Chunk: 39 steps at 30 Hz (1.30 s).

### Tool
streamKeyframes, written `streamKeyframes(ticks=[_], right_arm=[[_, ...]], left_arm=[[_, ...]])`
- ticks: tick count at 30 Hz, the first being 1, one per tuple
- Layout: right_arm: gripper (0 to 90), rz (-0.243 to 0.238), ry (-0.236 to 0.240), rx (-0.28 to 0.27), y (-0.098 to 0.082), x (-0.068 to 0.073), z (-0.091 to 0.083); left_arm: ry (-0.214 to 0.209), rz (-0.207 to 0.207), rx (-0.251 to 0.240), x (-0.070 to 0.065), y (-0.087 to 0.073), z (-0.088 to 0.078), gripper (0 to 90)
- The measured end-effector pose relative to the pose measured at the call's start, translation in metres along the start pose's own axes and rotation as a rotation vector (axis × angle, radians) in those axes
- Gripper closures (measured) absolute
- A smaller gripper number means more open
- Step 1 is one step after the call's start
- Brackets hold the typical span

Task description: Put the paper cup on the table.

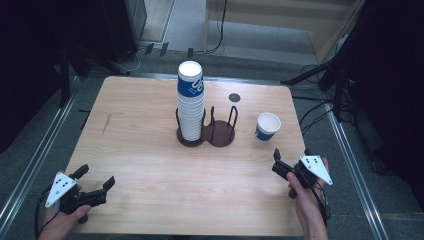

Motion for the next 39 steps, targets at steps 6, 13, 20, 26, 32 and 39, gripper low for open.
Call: streamKeyframes(ticks=[6,13,20,26,32,39], right_arm=[[0.0,0.000,-0.011,0.018,-0.014,-0.006,-0.009],[0.0,0.018,-0.013,0.046,-0.027,-0.014,-0.019],[0.0,0.003,-0.015,0.080,-0.039,-0.017,-0.029],[0.0,0.011,-0.029,0.097,-0.045,-0.025,-0.038],[0.0,0.008,-0.048,0.102,-0.048,-0.034,-0.049],[0.0,0.025,-0.061,0.112,-0.051,-0.043,-0.057]], left_arm=[[0.001,0.000,-0.001,0.000,0.000,0.000,0.0],[-0.001,0.000,-0.001,0.000,0.000,0.000,0.0],[-0.002,0.000,-0.002,0.000,0.000,0.000,0.0],[-0.004,0.000,-0.003,0.000,0.000,0.000,0.0],[-0.001,0.002,-0.001,0.000,0.000,0.000,0.0],[0.000,0.001,0.000,0.000,0.000,0.000,0.0]])
Point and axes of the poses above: each handheld gripper's, and its own axes: z roughly forward along the jaws, y roughly out of its top, x roughly to its left, the point moved 4 cm from there along z, roughly forward along the jaws, and after that the axes turned 3 degrees about z, right-handed, at the moved point
